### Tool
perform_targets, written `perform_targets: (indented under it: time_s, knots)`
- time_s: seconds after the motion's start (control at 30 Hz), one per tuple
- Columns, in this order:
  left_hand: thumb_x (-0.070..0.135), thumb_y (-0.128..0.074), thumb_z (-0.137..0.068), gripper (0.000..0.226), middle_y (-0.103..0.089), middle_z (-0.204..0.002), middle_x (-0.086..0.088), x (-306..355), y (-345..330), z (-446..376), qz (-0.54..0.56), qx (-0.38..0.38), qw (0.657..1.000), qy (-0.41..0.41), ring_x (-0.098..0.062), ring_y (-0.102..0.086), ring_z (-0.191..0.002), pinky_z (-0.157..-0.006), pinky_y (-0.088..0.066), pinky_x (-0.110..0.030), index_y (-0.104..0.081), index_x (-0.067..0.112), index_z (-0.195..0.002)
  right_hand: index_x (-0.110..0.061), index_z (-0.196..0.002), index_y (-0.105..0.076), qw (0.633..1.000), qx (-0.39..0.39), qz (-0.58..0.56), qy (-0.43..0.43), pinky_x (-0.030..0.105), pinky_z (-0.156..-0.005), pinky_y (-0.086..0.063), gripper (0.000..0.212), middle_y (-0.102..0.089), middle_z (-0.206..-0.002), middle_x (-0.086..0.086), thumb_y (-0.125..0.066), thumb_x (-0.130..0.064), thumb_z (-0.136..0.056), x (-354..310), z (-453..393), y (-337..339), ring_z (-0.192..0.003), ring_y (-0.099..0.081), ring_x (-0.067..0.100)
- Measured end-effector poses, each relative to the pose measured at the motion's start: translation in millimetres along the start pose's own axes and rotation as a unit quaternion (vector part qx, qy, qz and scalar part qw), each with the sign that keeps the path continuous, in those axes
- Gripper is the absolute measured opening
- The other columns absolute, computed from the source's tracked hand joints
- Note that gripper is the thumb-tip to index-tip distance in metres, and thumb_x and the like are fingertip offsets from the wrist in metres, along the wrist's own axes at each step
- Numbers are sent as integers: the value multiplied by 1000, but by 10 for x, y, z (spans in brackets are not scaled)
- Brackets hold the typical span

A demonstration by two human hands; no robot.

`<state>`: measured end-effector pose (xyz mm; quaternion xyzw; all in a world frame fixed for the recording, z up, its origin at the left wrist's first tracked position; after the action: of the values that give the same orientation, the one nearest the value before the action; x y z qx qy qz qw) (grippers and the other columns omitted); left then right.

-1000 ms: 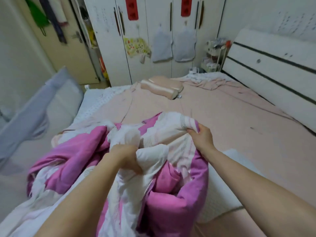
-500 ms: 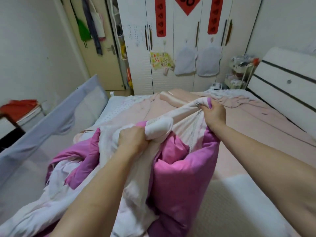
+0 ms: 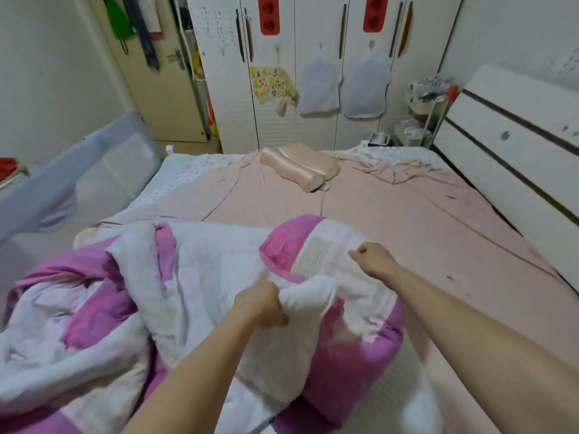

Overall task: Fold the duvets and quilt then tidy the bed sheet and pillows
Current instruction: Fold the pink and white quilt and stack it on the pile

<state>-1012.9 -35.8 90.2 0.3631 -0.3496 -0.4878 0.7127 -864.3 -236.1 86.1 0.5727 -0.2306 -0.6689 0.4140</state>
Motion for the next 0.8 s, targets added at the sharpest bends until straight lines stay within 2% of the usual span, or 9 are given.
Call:
perform_targets:
  time_s: [0.1, 0.27, 0.33, 0.37, 0.43, 0.47, 0.6, 0.77, 0.8]
  knots:
    - [35, -80, -72, 80, -50, -137, -2, 98, -246, 43, -59, -59, 996, -36, -23, -52, -121, -102, -43, -38, -43, 13, -139, -16, -57, -32, 998, -56, 7, 0, 27, -47, -22, 44, -35, -58, -1, -49, -26, -97, 181, 130, -328, -51, -31, 13]
    - [46, -80, -69, 61, -63, -112, -3, -88, -253, 116, -57, -35, 998, -20, -24, -60, -105, -89, -48, -35, -60, 11, -114, -20, -57, -33, 990, -130, -44, -22, 21, -48, -25, 45, -35, -60, -4, -55, -31, -95, 307, 372, -972, -58, -33, 13]
    - [50, -79, -69, 62, -64, -109, -4, -232, -370, 164, -71, -48, 996, -7, -24, -60, -103, -85, -47, -33, -60, 11, -113, -22, -71, -48, 983, -152, -95, -43, 15, -59, -37, 26, -48, -76, -6, -60, -29, -93, 330, 409, -1199, -73, -47, 12]
    - [52, -78, -69, 64, -64, -108, -3, -335, -473, 162, -70, -59, 996, -6, -23, -60, -101, -84, -47, -32, -60, 12, -115, -20, -93, -53, 976, -163, -131, -63, 18, -74, -44, 21, -54, -96, -3, -67, -33, -87, 333, 441, -1323, -89, -54, 15]
    - [55, -76, -69, 63, -64, -99, 0, -464, -632, 147, -50, -68, 996, 0, -20, -59, -90, -79, -46, -30, -62, 12, -114, -9, -138, -30, 949, -176, -204, -161, 33, -95, -46, 95, -46, -131, 6, -81, -46, -66, 471, 398, -1568, -118, -52, 27]
    - [55, -76, -69, 61, -63, -94, 1, -540, -718, 127, -36, -73, 997, 4, -19, -56, -84, -76, -45, -29, -63, 12, -111, -4, -143, -18, 936, -178, -231, -195, 36, -95, -46, 107, -43, -136, 11, -82, -43, -67, 520, 362, -1751, -121, -51, 30]
    - [61, -73, -70, 59, -63, -91, 2, -665, -876, 192, -1, -84, 996, -3, -18, -53, -81, -75, -43, -29, -65, 15, -107, 5, -127, -49, 917, -114, -317, -214, 29, -56, -45, 43, -61, -98, 16, -63, -3, -87, 465, 382, -1980, -84, -59, 24]
    - [97, -52, -43, 98, -66, -105, 8, -596, -736, 447, 116, -60, 991, -26, -18, -59, -94, -86, -48, -33, -64, 26, -110, -2, -95, -68, 929, 12, -348, -124, 29, -56, -40, 16, -66, -82, 12, -59, -11, -86, 210, 583, -1513, -67, -56, 20]
    - [98, -48, -48, 93, -63, -105, 8, -477, -663, 498, 123, -56, 990, -39, -18, -56, -94, -84, -44, -32, -62, 29, -109, -4, -89, -69, 935, 32, -334, -113, 29, -57, -41, 16, -66, -80, 9, -59, -15, -85, 201, 642, -1331, -67, -56, 20]
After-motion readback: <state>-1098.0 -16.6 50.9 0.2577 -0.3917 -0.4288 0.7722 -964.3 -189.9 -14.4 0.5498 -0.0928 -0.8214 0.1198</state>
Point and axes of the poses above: each hand's wrist, its own z-axis away from the middle knuckle, its own y-axis out of the back of the hand, x = y × z, the point moved 5 cm from there along -z, towards the middle knuckle
